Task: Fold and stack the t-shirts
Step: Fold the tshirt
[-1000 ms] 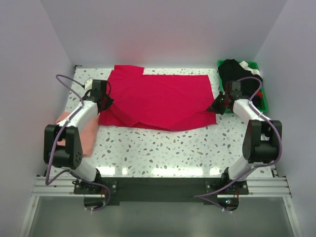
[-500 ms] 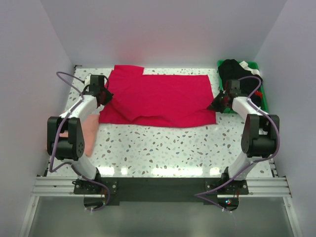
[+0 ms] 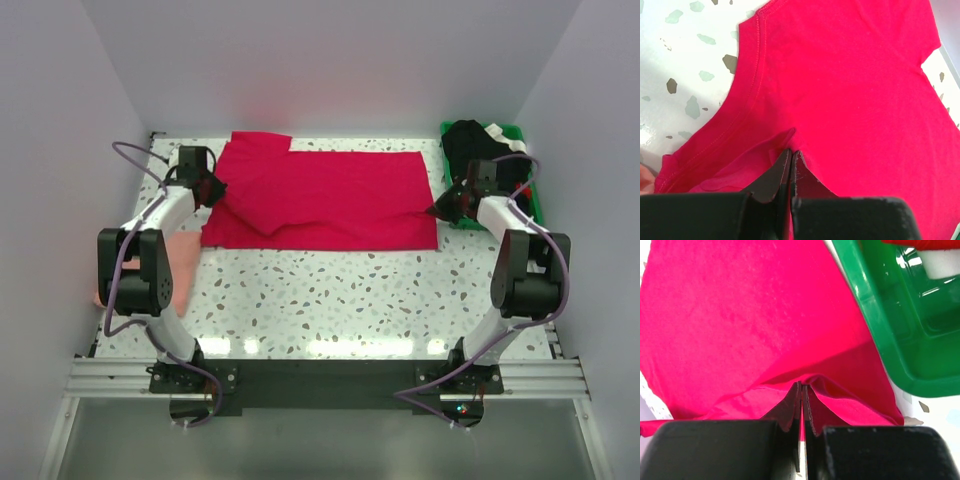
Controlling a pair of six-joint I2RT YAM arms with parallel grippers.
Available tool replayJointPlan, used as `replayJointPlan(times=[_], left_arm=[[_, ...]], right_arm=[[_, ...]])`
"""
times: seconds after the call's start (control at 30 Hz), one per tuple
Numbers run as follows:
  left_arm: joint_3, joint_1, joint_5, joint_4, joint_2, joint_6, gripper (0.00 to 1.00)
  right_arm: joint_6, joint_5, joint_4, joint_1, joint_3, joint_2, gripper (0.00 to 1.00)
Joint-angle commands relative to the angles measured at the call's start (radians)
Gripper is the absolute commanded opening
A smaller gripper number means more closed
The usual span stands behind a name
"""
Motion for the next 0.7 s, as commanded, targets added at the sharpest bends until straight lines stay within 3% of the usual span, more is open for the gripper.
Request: replayJointPlan(times=[0.0,0.67], left_arm=[[0.052,0.015,0.009,0.051,0.006,0.021,0.0],[0.139,0.023,0.059,0.06,0.083,0.017,0.0]], right_arm=[[0.023,-0.03,0.065,-0.015,0.016,0.02,0.0],[0.04,-0.074,0.09,-0.074,0.02,0.045,0.0]])
